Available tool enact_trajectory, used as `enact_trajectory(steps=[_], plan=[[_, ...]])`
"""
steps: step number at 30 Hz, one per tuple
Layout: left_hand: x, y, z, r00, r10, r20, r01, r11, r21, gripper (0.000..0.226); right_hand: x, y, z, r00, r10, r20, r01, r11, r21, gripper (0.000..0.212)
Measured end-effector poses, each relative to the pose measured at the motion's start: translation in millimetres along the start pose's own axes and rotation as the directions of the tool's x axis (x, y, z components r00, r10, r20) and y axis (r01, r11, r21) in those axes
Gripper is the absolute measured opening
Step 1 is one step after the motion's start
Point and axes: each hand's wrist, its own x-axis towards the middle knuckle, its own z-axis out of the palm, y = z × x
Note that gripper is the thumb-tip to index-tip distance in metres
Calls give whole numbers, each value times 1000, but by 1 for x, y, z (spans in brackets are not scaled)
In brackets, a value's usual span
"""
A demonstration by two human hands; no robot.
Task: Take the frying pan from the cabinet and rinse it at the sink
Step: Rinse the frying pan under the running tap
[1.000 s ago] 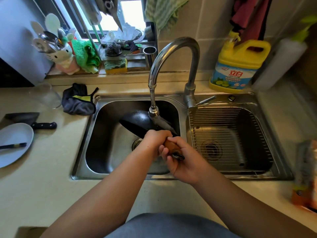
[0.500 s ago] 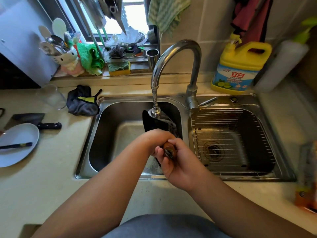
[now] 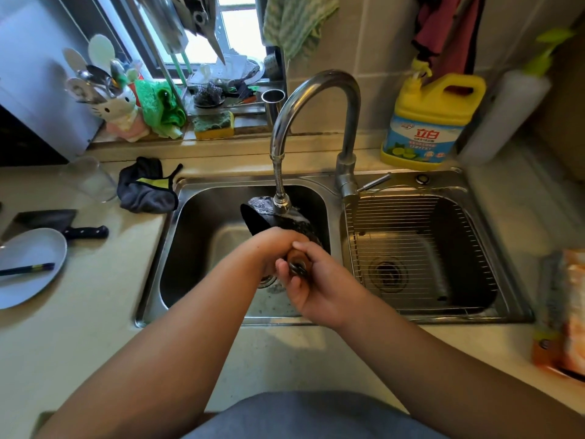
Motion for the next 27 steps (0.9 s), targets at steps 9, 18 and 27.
enact_trajectory(steps=[9, 18, 27], plan=[[3, -22, -18, 998, 49, -46, -56, 984, -171, 18, 22, 5, 9, 999, -9, -41, -6, 937, -350, 29], [6, -63, -22, 997, 42, -61, -63, 911, -409, 17, 33, 19, -2, 996, -18, -85, -43, 743, -668, 34], [7, -89, -20, 999, -24, -40, -1, 849, -529, 12, 37, 33, -11, 992, -48, -117, -73, 543, -837, 38]])
